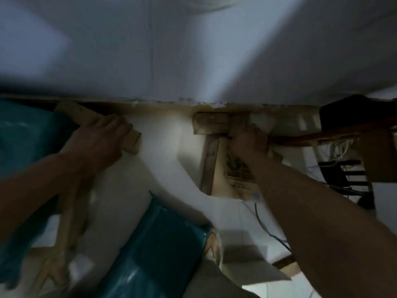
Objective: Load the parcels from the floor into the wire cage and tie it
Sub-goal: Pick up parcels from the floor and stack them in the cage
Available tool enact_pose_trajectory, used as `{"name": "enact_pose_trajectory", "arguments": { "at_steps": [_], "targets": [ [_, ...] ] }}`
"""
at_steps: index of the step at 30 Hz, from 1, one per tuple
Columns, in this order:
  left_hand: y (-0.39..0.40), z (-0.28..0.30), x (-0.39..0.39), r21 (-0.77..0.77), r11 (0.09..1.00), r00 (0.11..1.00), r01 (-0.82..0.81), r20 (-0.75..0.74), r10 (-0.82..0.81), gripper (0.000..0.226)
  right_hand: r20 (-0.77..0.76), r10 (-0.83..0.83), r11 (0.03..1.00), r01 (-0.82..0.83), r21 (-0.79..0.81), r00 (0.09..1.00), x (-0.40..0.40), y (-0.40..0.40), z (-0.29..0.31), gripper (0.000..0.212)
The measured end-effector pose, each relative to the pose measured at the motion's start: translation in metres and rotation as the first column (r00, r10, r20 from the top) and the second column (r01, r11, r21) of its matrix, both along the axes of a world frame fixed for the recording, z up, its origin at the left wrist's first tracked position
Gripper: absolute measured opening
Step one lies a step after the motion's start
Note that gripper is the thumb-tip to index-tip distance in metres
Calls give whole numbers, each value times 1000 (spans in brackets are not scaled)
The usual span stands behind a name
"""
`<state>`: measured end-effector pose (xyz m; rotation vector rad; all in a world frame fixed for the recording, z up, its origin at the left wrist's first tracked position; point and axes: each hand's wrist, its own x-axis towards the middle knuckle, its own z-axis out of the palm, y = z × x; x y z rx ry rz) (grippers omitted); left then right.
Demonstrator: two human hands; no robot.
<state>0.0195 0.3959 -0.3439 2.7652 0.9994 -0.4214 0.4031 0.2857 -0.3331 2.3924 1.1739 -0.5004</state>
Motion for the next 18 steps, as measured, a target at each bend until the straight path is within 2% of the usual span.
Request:
{"name": "enact_pose_trajectory", "arguments": {
  "at_steps": [3,7,10,12,14,18],
  "targets": [
    [2,-44,49,87,994,987,66,142,-78,54,-1,-48,999,48,0,999,54,17,-43,67],
    [5,-89,150,63,995,983,80,160,-89,50,-97,-72,992,61,-111,993,116,12,-98,71],
    [-5,-109,221,16,996,981,87,174,-88,61,-157,-21,992,1,-127,987,135,-11,-126,68],
    [-12,-127,259,20,989,977,145,155,-146,69,-179,23,986,-52,-159,984,133,-29,-135,61],
    [-18,-146,285,33,981,976,192,96,-194,76,-193,66,987,-93,-133,979,134,-46,-147,75],
    [-26,-164,299,156,975,986,156,40,-164,91,-317,45,990,-86,-116,947,115,-53,-138,73]
  ]
}}
